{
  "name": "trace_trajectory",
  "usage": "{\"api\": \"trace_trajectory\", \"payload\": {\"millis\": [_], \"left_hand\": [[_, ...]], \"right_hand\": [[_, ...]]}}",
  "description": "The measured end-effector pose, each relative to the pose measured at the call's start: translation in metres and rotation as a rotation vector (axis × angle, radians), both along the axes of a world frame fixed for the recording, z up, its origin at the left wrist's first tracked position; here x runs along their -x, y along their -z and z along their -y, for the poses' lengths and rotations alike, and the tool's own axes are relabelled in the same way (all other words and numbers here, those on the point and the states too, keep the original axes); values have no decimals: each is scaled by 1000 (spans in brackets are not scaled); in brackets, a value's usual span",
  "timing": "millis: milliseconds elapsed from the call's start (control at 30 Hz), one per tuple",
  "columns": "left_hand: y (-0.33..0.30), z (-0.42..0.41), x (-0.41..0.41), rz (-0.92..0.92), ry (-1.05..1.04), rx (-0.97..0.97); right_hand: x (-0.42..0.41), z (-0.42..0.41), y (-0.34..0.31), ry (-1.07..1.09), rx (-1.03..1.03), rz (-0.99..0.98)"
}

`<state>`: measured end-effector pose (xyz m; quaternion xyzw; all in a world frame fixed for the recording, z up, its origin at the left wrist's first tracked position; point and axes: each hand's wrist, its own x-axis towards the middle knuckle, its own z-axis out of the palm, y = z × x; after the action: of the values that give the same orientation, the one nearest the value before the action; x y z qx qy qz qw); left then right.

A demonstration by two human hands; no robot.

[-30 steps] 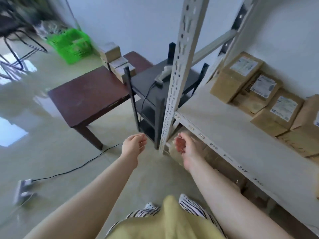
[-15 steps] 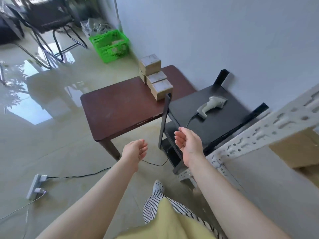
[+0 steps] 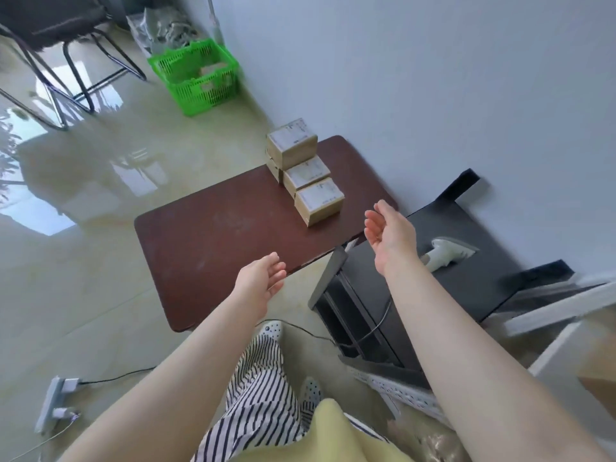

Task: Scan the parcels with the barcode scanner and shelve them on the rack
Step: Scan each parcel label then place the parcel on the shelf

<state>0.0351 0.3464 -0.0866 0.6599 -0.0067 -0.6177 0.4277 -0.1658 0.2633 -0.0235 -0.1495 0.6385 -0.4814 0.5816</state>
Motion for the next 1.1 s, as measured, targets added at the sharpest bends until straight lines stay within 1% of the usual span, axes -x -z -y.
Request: {"api": "trace_trajectory", "payload": {"millis": [100, 167, 333, 433, 600, 767, 933, 1100], "left_hand": [[12, 42, -11, -21, 46, -12], [20, 72, -20, -23, 83, -38], [37, 137, -40, 1, 160, -65], [48, 161, -46, 15, 190, -86], [76, 192, -40, 32, 231, -111], [112, 227, -22, 41, 252, -137], [145, 258, -1, 46, 264, -179], [167, 271, 13, 48, 251, -188]], "right_hand": [[-5, 30, 14, -35, -66, -29], [-6, 50, 21, -18, -106, -50], [-19, 103, 45, -67, -169, -106], [-26, 127, 61, -120, -197, -156], [-27, 161, 101, -284, -258, -320], [-27, 196, 153, -342, -282, -408], [-26, 223, 203, -366, -277, -433], [-23, 230, 238, -359, -305, -387]]}}
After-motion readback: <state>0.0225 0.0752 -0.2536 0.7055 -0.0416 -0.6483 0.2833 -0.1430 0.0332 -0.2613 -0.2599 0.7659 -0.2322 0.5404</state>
